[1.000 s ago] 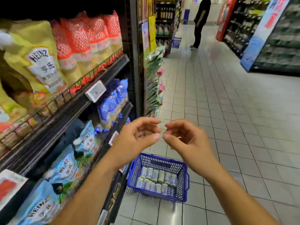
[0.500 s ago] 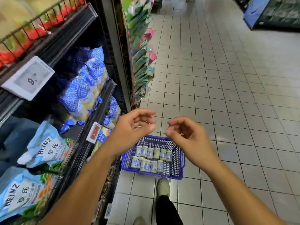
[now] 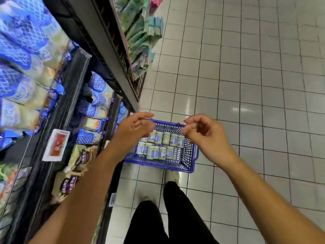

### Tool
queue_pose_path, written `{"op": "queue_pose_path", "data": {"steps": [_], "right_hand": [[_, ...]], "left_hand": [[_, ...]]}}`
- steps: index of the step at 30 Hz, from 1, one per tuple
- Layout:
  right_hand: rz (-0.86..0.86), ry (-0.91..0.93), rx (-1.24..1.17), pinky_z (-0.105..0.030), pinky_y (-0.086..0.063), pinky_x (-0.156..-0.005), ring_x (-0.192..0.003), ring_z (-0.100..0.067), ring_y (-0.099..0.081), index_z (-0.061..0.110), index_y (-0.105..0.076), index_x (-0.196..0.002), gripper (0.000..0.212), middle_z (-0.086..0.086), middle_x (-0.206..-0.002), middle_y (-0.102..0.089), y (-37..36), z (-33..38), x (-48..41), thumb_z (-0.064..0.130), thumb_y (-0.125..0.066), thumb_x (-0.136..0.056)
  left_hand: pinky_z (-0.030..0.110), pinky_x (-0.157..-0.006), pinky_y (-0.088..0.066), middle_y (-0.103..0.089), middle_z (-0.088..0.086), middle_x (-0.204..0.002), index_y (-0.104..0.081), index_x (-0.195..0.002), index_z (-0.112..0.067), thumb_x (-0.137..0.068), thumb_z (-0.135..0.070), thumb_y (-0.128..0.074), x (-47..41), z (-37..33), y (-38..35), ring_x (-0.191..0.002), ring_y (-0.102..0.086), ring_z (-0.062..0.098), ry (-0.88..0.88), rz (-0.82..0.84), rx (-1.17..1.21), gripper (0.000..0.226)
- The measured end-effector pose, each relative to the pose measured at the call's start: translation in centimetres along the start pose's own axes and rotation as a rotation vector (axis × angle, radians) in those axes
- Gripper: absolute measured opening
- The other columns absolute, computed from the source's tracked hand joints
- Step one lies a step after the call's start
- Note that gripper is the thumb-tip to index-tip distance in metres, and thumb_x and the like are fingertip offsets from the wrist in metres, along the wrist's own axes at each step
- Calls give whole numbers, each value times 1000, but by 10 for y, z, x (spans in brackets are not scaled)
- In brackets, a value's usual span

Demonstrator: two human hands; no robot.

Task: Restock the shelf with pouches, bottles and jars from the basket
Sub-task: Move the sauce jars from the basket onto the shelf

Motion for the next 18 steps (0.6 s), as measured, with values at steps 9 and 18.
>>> {"op": "queue_pose_path", "data": {"steps": [9, 18], "right_hand": [[-56, -337, -26, -19, -53, -69, -80, -16, -60, 4, -65, -100, 11, -17, -86, -62, -27, -155, -51, -2, -66, -90], [-61, -565, 44, -25, -53, -75, -79, -23, -59, -2, -58, -103, 12, -19, -91, -60, -67, -338, -102, -2, -64, -92]], "left_hand": [[21, -65, -56, -76, -7, -83, -75, -91, -46, -70, -38, -77, -69, 137, 34, -72, -70, 6, 321, -72, -74, 22], [35, -76, -58, -71, -9, -76, -69, -96, -32, -88, -21, -74, -142, 315, 59, -72, -67, 12, 562, -34, -168, 15]]}}
Point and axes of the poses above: each hand's wrist, its own x-axis away from the middle knuckle, its own y-axis out of the back of the hand, z = x × y, the point moved 5 cm from there along -x, towards the middle knuckle
